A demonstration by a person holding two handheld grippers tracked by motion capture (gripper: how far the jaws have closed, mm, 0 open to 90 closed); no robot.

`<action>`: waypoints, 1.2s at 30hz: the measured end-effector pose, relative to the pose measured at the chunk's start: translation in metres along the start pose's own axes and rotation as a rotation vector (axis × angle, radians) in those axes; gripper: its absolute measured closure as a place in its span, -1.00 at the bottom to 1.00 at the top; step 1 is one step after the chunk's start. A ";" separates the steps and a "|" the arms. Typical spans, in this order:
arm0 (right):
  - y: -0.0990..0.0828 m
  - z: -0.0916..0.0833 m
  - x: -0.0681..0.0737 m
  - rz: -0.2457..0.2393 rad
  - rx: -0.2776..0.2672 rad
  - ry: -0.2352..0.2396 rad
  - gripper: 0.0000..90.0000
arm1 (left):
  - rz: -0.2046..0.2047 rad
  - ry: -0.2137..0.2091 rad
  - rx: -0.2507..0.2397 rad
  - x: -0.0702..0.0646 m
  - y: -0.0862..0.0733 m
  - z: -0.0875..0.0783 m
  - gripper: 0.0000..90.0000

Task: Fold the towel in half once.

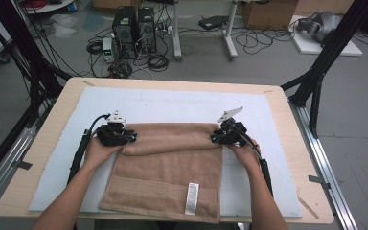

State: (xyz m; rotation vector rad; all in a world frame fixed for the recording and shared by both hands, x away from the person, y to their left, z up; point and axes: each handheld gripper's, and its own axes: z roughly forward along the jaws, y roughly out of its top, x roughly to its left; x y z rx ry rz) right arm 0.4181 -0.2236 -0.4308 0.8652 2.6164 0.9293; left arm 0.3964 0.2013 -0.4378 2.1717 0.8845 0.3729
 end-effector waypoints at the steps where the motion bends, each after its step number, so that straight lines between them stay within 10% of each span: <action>1: -0.001 0.000 0.000 0.005 0.001 0.002 0.58 | 0.003 0.005 0.000 -0.001 0.000 0.001 0.64; 9: 0.002 0.000 0.002 -0.003 0.008 0.013 0.89 | 0.067 0.055 0.013 -0.009 0.003 0.003 0.94; 16: 0.006 -0.023 0.001 0.008 -0.084 0.006 0.91 | 0.000 0.071 -0.149 -0.001 0.011 -0.024 0.94; 24: 0.015 -0.025 0.000 -0.001 -0.078 0.074 0.91 | -0.014 0.061 -0.179 0.006 0.016 -0.023 0.95; 26: 0.028 -0.031 -0.007 -0.020 -0.098 -0.001 0.91 | -0.042 0.165 -0.238 0.018 0.040 -0.024 0.95; 28: 0.052 -0.050 -0.024 0.101 -0.260 -0.159 0.73 | -0.133 0.301 -0.341 0.032 0.075 -0.033 0.85; 29: 0.062 -0.058 -0.033 0.158 -0.320 -0.170 0.66 | -0.163 0.333 -0.355 0.035 0.088 -0.037 0.44; 32: 0.077 -0.056 -0.034 0.127 -0.255 -0.195 0.53 | -0.118 0.288 -0.328 0.034 0.096 -0.037 0.41; 36: 0.063 -0.034 -0.022 0.088 -0.176 -0.130 0.44 | -0.113 0.245 -0.255 0.031 0.068 -0.026 0.40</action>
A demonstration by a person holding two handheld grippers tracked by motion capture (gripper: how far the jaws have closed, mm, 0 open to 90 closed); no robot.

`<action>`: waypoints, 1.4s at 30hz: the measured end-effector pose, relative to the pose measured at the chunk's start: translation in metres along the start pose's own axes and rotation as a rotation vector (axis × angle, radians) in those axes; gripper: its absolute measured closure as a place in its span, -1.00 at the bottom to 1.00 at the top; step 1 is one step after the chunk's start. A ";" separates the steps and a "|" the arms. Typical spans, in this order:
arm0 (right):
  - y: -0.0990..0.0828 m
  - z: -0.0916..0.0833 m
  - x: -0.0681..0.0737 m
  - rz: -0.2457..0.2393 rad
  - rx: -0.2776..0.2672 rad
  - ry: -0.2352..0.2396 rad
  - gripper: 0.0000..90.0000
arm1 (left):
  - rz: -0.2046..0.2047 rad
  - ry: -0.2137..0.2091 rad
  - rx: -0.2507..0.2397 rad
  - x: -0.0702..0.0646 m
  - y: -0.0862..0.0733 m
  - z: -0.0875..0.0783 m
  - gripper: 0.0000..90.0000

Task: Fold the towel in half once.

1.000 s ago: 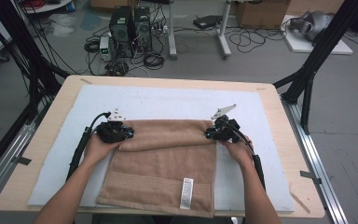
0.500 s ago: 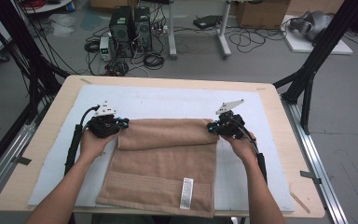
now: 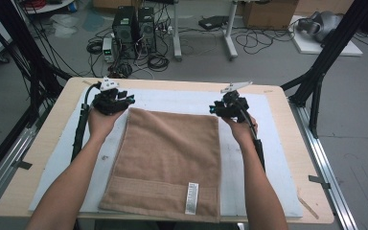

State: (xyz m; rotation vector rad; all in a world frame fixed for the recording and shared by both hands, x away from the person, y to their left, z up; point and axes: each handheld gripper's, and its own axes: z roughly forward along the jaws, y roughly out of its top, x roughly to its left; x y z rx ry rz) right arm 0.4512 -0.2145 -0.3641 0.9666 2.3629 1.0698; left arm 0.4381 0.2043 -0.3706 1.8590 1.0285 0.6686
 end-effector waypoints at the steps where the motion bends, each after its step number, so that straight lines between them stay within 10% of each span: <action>1: -0.004 0.005 0.002 0.000 0.053 0.020 0.38 | -0.007 -0.017 0.015 0.000 -0.008 0.000 0.39; 3: -0.011 0.012 0.007 -0.007 0.148 0.061 0.37 | -0.011 -0.047 0.048 -0.001 -0.022 -0.002 0.41; 6: -0.020 0.006 0.016 -0.038 0.108 0.053 0.45 | -0.013 -0.137 0.137 -0.005 -0.037 -0.002 0.44; 9: -0.030 0.000 0.023 -0.035 0.090 0.086 0.45 | 0.021 -0.168 0.147 -0.012 -0.052 -0.003 0.43; 13: -0.047 0.000 0.027 -0.028 0.114 0.096 0.45 | 0.072 -0.196 0.293 -0.019 -0.068 0.010 0.45; 18: -0.063 0.014 0.027 -0.005 0.185 0.088 0.45 | 0.118 -0.171 0.250 -0.026 -0.072 0.008 0.90; 26: -0.065 0.022 0.029 -0.003 0.194 0.085 0.44 | 0.071 -0.136 0.162 -0.019 -0.070 -0.014 0.93; 36: -0.060 0.012 0.020 -0.020 0.096 -0.018 0.44 | 0.047 -0.126 0.212 -0.018 -0.076 -0.016 0.51; 42: -0.068 0.030 0.015 0.032 0.124 -0.034 0.53 | 0.070 -0.092 0.241 -0.021 -0.080 -0.008 0.67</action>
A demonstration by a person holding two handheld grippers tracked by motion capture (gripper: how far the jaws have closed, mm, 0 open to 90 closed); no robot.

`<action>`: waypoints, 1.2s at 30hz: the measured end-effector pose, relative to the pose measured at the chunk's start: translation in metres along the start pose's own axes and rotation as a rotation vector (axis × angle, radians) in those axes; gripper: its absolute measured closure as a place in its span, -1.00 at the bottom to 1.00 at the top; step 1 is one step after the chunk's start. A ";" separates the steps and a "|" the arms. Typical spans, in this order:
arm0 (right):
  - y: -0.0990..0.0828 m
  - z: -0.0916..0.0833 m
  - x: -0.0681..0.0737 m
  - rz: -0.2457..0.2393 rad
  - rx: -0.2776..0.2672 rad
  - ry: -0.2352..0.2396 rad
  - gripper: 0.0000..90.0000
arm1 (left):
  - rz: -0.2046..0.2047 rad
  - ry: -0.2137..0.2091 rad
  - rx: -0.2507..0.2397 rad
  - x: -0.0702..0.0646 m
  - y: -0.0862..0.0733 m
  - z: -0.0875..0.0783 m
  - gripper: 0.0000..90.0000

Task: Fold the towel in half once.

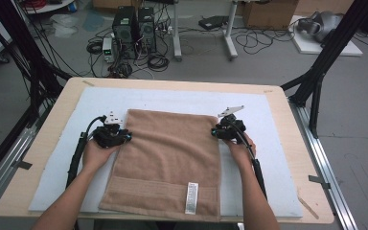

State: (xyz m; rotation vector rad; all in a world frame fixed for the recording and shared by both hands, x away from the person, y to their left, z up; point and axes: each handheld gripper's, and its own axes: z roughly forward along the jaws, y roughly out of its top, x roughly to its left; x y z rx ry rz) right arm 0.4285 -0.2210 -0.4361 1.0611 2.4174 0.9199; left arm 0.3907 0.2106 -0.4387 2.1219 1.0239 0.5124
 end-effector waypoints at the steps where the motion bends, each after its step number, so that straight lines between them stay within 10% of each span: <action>1: 0.000 0.001 -0.001 0.014 -0.003 0.001 0.52 | 0.003 0.019 -0.007 -0.001 0.000 -0.001 0.68; 13: 0.004 -0.049 0.028 -0.069 -0.090 0.088 0.22 | 0.061 -0.101 -0.138 -0.020 -0.019 -0.054 0.42; 19: -0.014 -0.068 0.052 -0.081 -0.133 0.185 0.11 | 0.147 -0.152 -0.078 -0.042 -0.049 -0.069 0.41; 29: -0.034 -0.065 0.079 -0.135 -0.089 0.226 0.02 | 0.147 -0.145 -0.099 -0.044 -0.067 -0.074 0.98; 33: -0.038 -0.070 0.089 -0.153 -0.094 0.243 0.02 | 0.119 -0.159 -0.130 -0.038 -0.075 -0.086 0.99; 36: -0.042 -0.071 0.098 -0.175 -0.085 0.256 0.01 | 0.097 -0.174 -0.117 -0.039 -0.078 -0.089 0.62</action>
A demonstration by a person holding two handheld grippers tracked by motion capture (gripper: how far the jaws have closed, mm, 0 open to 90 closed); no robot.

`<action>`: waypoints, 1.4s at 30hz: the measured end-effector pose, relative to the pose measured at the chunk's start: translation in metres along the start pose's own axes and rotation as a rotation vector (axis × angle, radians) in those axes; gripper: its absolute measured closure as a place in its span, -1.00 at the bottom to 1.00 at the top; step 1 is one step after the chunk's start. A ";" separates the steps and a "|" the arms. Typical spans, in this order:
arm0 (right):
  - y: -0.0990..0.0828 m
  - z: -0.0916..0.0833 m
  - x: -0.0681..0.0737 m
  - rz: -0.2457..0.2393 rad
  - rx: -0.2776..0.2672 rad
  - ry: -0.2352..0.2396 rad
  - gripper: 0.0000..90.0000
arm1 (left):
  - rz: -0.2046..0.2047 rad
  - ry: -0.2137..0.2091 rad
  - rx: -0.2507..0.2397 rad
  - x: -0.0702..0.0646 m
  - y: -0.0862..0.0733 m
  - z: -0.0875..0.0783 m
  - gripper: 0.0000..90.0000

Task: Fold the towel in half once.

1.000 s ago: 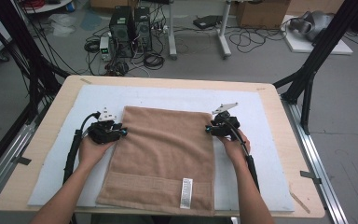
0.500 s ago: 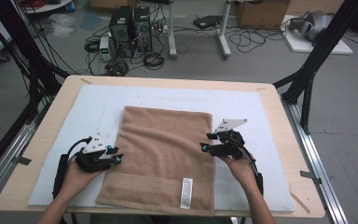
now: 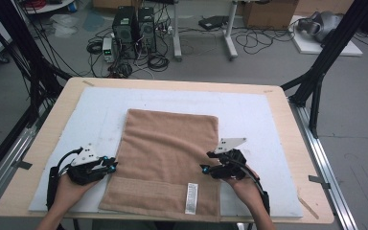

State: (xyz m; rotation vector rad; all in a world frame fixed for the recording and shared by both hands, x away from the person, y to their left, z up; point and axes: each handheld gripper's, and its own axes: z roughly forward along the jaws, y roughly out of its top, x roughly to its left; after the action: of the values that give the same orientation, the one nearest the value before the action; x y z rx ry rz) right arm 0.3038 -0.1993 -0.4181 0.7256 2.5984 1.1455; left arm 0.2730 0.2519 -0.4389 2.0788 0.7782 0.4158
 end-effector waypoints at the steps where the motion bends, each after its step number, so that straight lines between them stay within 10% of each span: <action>1: -0.001 0.000 0.003 -0.001 0.001 0.006 0.01 | 0.003 -0.014 -0.009 -0.002 -0.001 -0.002 0.57; 19: -0.024 -0.016 0.042 -0.058 -0.005 0.084 0.05 | 0.077 -0.153 0.021 -0.053 -0.033 -0.030 0.09; 42: -0.042 -0.011 0.043 -0.056 0.011 0.152 0.11 | 0.056 -0.152 0.003 -0.055 -0.041 -0.039 0.44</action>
State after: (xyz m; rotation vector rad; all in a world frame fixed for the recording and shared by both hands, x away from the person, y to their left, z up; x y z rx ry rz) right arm 0.2483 -0.2082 -0.4410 0.5850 2.7323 1.2146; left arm 0.1949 0.2571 -0.4501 2.1114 0.6330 0.2830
